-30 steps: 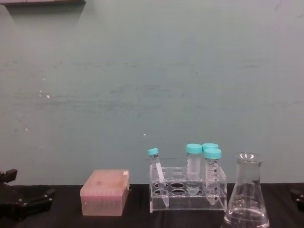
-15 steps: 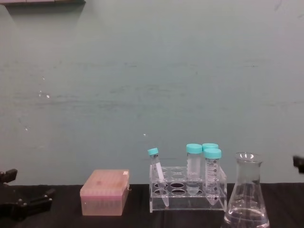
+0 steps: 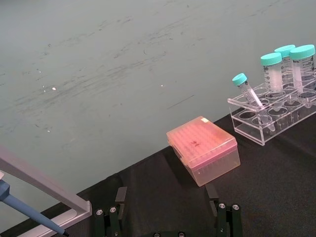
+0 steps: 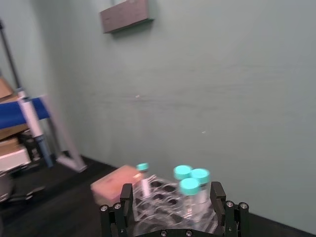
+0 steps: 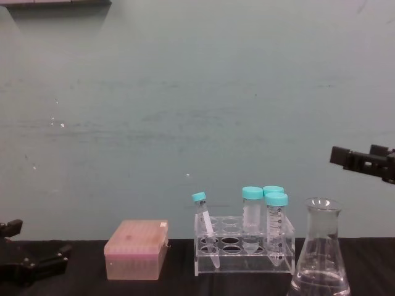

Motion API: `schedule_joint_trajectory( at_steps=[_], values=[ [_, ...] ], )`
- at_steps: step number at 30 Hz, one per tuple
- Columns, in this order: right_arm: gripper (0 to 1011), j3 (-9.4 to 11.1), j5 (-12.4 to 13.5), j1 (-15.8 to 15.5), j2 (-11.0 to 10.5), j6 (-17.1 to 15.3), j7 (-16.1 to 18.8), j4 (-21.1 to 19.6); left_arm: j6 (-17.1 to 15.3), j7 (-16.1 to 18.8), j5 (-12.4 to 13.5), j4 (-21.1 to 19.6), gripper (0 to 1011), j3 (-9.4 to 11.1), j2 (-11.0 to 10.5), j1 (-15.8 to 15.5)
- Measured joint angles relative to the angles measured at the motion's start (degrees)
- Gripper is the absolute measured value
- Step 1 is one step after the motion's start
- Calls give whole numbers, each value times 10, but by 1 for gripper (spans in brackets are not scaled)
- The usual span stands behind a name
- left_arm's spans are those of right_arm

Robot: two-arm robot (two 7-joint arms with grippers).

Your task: Pick up the beaker with the right gripper, shake it three times, and then put it down.

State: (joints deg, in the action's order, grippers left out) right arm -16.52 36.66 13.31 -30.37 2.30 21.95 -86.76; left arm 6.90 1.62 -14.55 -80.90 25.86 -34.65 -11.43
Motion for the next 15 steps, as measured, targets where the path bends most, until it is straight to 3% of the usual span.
schedule_joint_trajectory(
  at_steps=[8,15],
  values=[
    [1000,-14,-11,-7,-9,-25,38,-8,0,0,0,0,1000,0,0,0],
    [1000,-20,-29,-12,-11,-44,37,-5,0,0,0,0,1000,0,0,0]
  ],
)
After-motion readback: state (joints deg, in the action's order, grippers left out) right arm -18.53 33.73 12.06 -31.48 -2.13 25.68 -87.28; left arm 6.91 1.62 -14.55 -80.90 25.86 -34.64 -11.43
